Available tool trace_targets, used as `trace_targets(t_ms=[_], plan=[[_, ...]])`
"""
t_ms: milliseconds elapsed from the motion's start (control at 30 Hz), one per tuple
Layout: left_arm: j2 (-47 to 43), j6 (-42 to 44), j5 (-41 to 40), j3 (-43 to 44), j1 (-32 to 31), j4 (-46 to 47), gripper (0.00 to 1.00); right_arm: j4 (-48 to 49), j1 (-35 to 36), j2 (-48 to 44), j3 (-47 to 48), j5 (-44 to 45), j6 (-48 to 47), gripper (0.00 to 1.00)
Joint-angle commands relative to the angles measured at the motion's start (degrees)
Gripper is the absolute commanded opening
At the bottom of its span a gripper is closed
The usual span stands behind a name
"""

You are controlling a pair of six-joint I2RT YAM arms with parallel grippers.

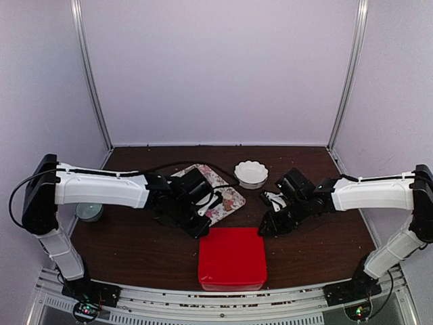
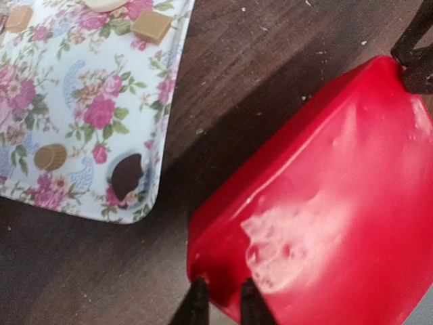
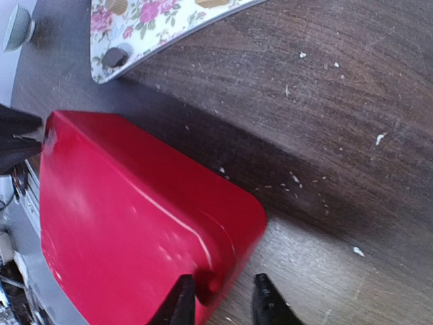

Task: Pack the chocolate

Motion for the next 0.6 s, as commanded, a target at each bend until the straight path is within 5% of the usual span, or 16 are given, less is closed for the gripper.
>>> trace_targets(t_ms=[0, 233, 367, 567], plan=[[-9.86, 5.01, -1.10, -3.76, -2.13, 0.73, 0.28, -4.00, -1.87, -3.44, 0.48, 0.00, -0.25, 0.36], [-18.87, 6.73, -5.00, -12.08, -15.11, 1.79, 0.56, -4.73, -2.66, -1.24, 6.88, -3.34, -3.85, 0.65], [-18.11, 5.98, -9.09, -13.61, -21.48, 2.45, 0.74, -4.12, -2.66, 2.53, 9.40, -6.90, -5.85, 0.71], [-11.84, 4.26, -16.04, -11.11, -25.78, 2.85, 0.80, -3.49, -2.64, 8.36, 12.33, -11.36, -8.60, 0.74]])
